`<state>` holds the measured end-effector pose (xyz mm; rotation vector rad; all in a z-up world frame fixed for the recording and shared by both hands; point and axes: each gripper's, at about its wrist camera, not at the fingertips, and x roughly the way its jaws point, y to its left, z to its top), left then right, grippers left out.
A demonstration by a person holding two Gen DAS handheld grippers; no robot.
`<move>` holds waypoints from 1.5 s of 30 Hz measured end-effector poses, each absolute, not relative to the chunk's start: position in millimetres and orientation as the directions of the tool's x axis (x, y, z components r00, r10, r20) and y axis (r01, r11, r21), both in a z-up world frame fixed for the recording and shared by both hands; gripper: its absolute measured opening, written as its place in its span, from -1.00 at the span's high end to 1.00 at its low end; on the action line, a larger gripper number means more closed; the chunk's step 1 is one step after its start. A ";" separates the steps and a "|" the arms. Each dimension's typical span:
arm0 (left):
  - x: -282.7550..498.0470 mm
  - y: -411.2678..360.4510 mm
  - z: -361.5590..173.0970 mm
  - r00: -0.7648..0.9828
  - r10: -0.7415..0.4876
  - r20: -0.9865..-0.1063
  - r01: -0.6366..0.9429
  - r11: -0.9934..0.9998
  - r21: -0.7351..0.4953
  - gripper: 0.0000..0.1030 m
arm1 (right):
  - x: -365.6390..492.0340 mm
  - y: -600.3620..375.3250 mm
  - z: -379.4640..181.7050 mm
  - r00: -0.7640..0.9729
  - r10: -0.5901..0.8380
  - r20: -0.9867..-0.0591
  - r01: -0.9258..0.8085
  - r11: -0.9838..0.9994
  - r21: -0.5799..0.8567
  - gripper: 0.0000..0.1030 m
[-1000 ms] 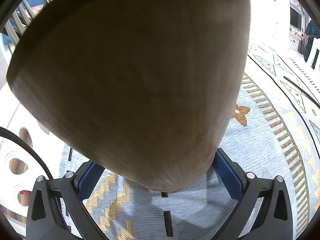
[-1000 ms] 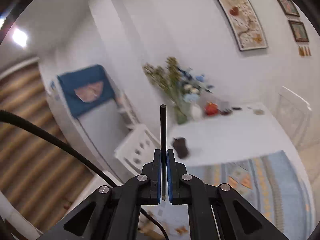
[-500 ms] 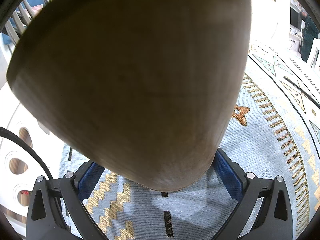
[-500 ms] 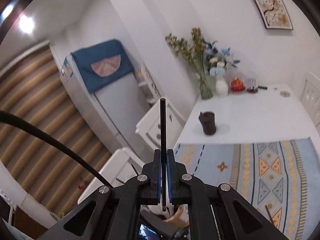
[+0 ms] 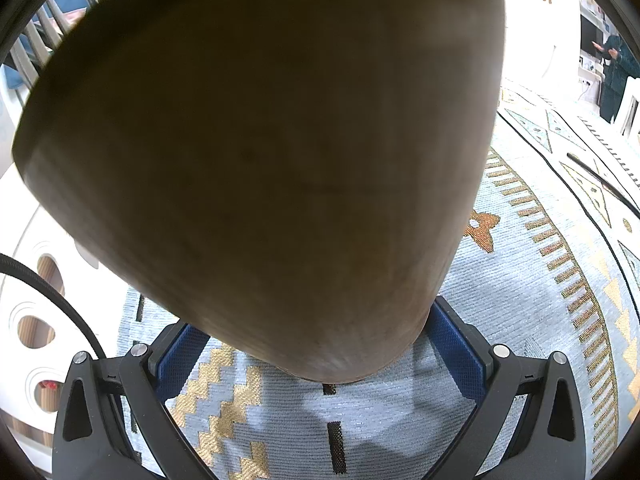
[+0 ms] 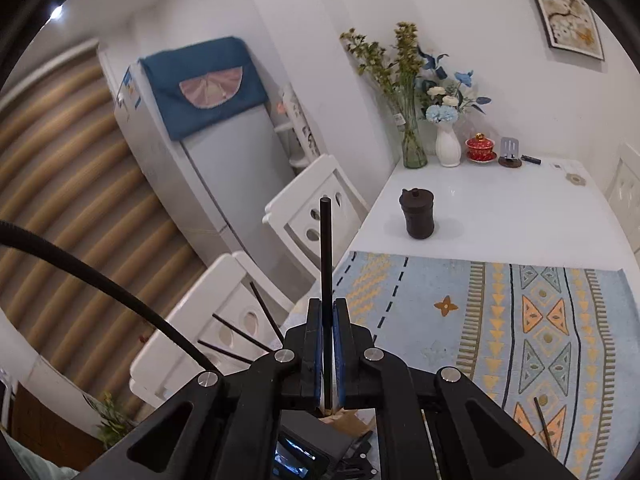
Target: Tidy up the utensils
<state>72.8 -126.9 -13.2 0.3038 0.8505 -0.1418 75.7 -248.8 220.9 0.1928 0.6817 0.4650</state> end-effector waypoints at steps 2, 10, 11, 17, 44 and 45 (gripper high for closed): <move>72.7 -127.0 -13.2 0.653 -0.003 -0.757 0.243 0.948 0.207 -1.00 | 75.3 -243.8 222.6 0.666 0.483 -0.568 -0.374 0.875 0.306 0.90; 72.9 -127.8 -12.9 0.654 -0.001 -0.757 0.243 0.947 0.209 -1.00 | 70.4 -274.3 242.9 0.698 0.545 -0.465 -0.394 0.834 0.386 0.25; 73.0 -128.2 -12.8 0.654 -0.001 -0.757 0.243 0.947 0.209 -1.00 | 69.5 -280.7 246.8 0.714 0.530 -0.457 -0.381 0.842 0.381 0.25; 74.1 -129.1 -12.1 0.653 -0.001 -0.757 0.244 0.947 0.209 -1.00 | 64.3 -345.7 264.9 0.815 0.380 -0.437 -0.223 0.902 0.370 0.25; 73.9 -129.8 -11.1 0.652 -0.003 -0.758 0.244 0.948 0.206 -1.00 | 99.9 -449.1 6.8 0.241 0.045 -0.969 0.138 0.987 0.080 0.62; 74.2 -129.4 -10.7 0.652 -0.003 -0.758 0.244 0.948 0.206 -1.00 | 101.8 -447.2 2.0 0.231 0.026 -0.973 0.122 0.991 0.055 0.62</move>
